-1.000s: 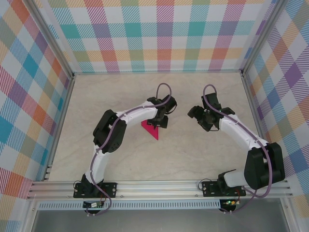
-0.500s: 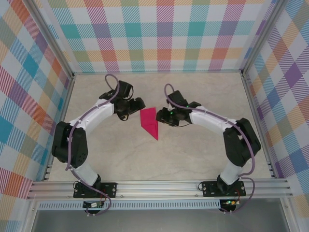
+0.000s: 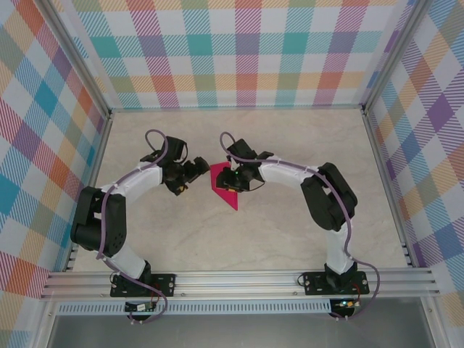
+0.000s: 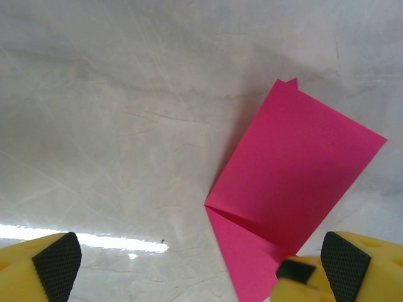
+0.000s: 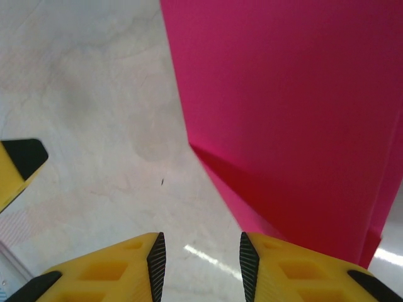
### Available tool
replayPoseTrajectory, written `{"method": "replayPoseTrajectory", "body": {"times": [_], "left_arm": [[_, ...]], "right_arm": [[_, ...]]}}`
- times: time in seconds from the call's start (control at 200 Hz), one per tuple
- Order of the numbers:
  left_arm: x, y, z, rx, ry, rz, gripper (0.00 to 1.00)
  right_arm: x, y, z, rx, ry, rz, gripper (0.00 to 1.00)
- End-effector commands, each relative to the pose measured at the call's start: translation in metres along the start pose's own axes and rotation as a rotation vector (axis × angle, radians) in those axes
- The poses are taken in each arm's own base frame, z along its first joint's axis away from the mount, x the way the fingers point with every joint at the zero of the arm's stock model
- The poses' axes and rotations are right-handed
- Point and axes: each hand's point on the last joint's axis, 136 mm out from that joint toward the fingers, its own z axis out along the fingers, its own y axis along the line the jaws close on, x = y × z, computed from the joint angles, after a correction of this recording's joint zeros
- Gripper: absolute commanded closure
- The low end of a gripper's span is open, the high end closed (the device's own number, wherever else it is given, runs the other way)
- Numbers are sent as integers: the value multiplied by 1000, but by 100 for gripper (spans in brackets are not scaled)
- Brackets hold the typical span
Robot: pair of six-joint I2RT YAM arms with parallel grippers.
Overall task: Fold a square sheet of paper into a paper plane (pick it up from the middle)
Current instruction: Move the paper to the center of the table.
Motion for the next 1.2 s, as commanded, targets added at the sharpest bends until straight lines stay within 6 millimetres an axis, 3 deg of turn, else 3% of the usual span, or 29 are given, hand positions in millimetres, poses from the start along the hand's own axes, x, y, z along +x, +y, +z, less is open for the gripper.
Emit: {"method": "replayPoseTrajectory", "body": {"times": [0.0, 0.225, 0.425, 0.56, 0.725, 0.855, 1.195], "left_arm": [[-2, -13, -3, 71, 0, -8, 0], [4, -16, 2, 96, 42, -10, 0], [16, -21, 7, 135, 96, -10, 1], [34, -25, 12, 153, 150, 3, 3], [61, -36, 26, 231, 219, -21, 24], [78, -44, 36, 268, 251, -35, 41], [92, -52, 57, 246, 341, -59, 57]], "right_arm": [[-16, -9, 3, 21, -13, -22, 60], [-2, -42, 17, 73, 52, -35, 61], [14, -57, 5, 19, 98, -141, 61], [24, -63, -7, -62, 123, -226, 62], [15, -59, -22, -210, 95, -157, 61], [15, -59, -20, -253, 103, -114, 61], [12, -65, -25, -303, 101, -60, 61]]}}
